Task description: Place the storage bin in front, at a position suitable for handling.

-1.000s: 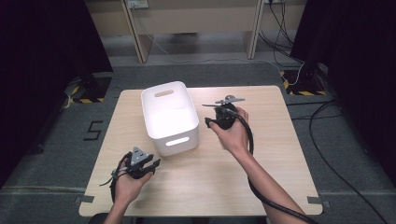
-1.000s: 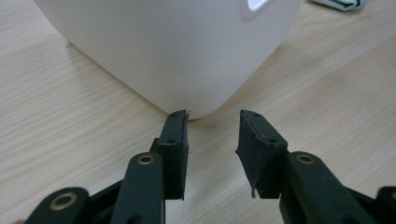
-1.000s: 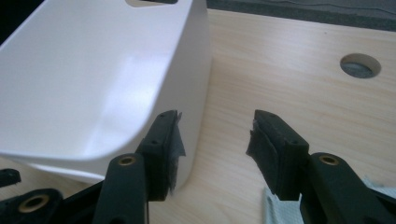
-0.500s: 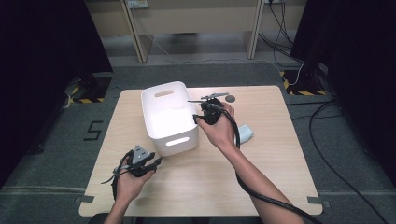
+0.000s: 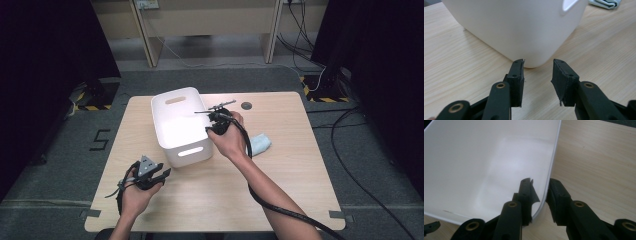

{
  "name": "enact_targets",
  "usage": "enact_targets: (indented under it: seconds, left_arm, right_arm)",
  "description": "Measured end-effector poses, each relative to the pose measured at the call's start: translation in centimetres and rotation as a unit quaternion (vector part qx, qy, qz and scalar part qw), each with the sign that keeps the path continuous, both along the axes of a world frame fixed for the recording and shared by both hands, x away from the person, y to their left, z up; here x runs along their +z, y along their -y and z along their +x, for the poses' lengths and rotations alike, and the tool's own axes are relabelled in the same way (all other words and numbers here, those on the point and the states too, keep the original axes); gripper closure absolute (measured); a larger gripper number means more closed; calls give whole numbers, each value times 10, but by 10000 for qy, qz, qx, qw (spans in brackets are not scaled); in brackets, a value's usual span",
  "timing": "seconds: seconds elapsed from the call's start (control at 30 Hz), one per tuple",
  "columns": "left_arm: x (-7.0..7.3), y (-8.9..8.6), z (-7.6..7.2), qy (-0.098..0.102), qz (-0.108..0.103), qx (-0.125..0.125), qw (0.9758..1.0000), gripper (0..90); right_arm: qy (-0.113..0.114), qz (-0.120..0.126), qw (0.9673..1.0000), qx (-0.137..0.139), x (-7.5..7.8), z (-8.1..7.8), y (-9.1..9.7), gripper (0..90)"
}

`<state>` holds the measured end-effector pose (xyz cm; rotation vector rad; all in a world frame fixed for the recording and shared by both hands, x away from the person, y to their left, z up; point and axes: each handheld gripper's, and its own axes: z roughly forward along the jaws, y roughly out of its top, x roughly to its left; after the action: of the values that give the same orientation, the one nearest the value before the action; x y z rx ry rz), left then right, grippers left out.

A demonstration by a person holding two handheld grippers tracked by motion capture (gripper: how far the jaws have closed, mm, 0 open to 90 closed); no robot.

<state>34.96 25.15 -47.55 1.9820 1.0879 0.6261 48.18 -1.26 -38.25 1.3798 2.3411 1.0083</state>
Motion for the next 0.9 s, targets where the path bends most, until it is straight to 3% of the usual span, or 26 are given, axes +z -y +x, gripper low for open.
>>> enact_targets:
  seconds: [0.17, 0.27, 0.3, 0.33, 0.4, 0.47, 0.5, 0.53, 0.57, 0.67, 0.7, 0.8, 0.9]
  left_arm:
    - [2, -15, -1, 0, 9, 201, 9998, 608]
    - [3, -29, 1, -2, 30, 422, 9991, 613]
    - [3, -38, 2, -32, 74, 610, 9981, 622]
    - [3, -38, 2, -32, 74, 610, 9981, 634]
    - [2, -49, 4, -72, 127, 858, 9962, 651]
    - [0, -58, 7, -144, 129, 1098, 9938, 695]
    - [0, -62, 8, -124, 126, 1201, 9926, 738]
    - [0, -65, 11, -109, 138, 1282, 9916, 738]
    - [0, -68, 13, -102, 159, 1367, 9904, 771]
    - [3, -75, 25, -58, 113, 1543, 9879, 790]
    - [5, -78, 33, -25, 43, 1574, 9875, 804]
    - [7, -78, 43, 48, 26, 1579, 9874, 812]
    - [9, -78, 56, 158, -1, 1545, 9879, 836]
  right_arm:
    - [10, -88, 9999, 104, 2, 2, 5, 827]
    - [49, -280, 9989, 377, 4, 0, 12, 869]
    - [38, -292, 9984, 478, 4, -1, 14, 868]
    - [38, -292, 9984, 478, 4, -1, 14, 868]
    - [-31, -297, 9967, 751, 5, -2, 21, 864]
    - [164, -366, 9944, 978, 8, -5, 29, 805]
    - [375, -204, 9944, 965, 15, -10, 37, 738]
    - [375, -204, 9944, 965, 15, -10, 37, 738]
    - [510, -24, 9950, 856, 26, -17, 48, 742]
    - [641, 38, 9958, 656, 35, -22, 61, 772]
    - [626, 102, 9970, 444, 39, -27, 73, 785]
    - [541, 91, 9980, 299, 38, -31, 81, 786]
    - [355, 62, 9993, 96, 24, -37, 93, 793]
